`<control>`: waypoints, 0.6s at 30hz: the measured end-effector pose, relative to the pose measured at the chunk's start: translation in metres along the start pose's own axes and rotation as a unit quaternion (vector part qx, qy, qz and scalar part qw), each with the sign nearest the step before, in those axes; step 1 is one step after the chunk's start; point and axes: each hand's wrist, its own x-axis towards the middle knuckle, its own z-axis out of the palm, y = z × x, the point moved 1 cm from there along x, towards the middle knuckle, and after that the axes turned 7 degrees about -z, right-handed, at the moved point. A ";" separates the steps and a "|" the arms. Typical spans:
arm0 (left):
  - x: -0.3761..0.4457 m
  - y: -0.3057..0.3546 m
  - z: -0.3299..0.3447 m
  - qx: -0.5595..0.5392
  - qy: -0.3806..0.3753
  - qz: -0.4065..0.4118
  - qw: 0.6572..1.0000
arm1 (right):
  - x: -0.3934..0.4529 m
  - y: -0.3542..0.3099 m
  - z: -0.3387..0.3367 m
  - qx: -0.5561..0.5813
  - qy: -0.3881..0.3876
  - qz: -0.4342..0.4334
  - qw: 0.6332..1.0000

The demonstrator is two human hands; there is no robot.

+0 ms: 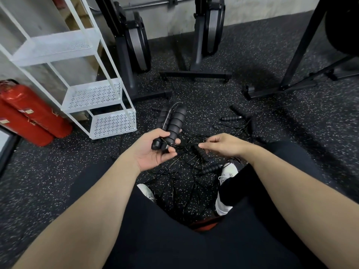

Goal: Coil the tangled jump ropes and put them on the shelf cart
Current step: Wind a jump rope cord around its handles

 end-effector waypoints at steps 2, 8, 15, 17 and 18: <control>0.002 -0.005 0.004 0.045 0.007 -0.022 0.999 | 0.002 0.000 0.000 -0.021 0.024 0.014 0.999; 0.010 -0.016 0.016 0.142 0.011 -0.075 0.987 | 0.006 -0.001 0.003 -0.019 0.065 0.009 0.998; 0.018 -0.032 0.025 0.209 0.056 -0.072 0.974 | 0.008 0.005 -0.002 -0.029 0.088 0.025 0.995; 0.019 -0.031 0.024 0.210 0.075 -0.054 0.973 | 0.007 0.005 -0.005 -0.011 0.091 0.016 0.996; 0.019 -0.029 0.023 0.220 0.081 -0.051 0.971 | 0.006 0.005 -0.007 -0.003 0.098 0.010 0.995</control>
